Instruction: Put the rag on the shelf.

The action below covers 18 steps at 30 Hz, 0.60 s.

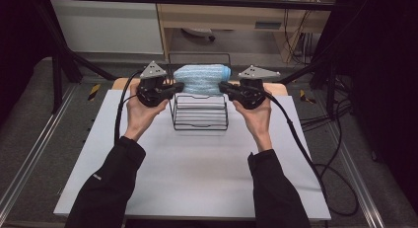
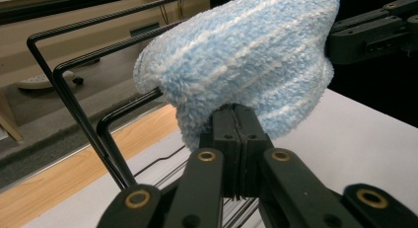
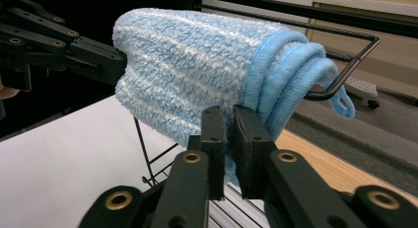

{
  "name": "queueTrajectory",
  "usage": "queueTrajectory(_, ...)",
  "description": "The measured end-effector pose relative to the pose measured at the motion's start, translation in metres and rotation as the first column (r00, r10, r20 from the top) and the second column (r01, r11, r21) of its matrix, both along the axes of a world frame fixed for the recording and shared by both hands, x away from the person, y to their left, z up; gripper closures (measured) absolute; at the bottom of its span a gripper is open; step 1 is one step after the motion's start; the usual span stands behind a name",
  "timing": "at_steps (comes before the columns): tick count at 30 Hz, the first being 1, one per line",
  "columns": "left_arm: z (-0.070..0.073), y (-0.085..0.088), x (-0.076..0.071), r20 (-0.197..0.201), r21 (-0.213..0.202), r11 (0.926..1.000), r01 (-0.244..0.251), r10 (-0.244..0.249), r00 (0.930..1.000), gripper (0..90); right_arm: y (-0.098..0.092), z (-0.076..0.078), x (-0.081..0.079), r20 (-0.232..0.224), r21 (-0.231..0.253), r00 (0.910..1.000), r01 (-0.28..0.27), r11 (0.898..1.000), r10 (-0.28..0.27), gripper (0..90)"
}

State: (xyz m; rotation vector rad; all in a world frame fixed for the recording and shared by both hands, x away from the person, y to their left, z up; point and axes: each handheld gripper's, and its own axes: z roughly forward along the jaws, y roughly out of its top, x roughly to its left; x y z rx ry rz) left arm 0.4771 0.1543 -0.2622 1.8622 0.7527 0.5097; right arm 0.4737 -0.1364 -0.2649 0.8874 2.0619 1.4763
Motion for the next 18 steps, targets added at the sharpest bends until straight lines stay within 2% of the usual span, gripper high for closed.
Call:
queueTrajectory(8,0.010,0.007,-0.013,0.026,-0.020,0.9998,0.006,-0.006,0.9996,80.0,-0.004,0.008,-0.012,0.025,-0.004,0.9997,-0.002,1.000,0.002,66.5)
queueTrajectory(18,0.021,0.010,-0.022,0.040,-0.024,0.9997,-0.003,0.004,0.9992,68.9,-0.010,0.018,-0.021,0.034,0.013,0.9994,0.005,1.000,-0.006,54.0)
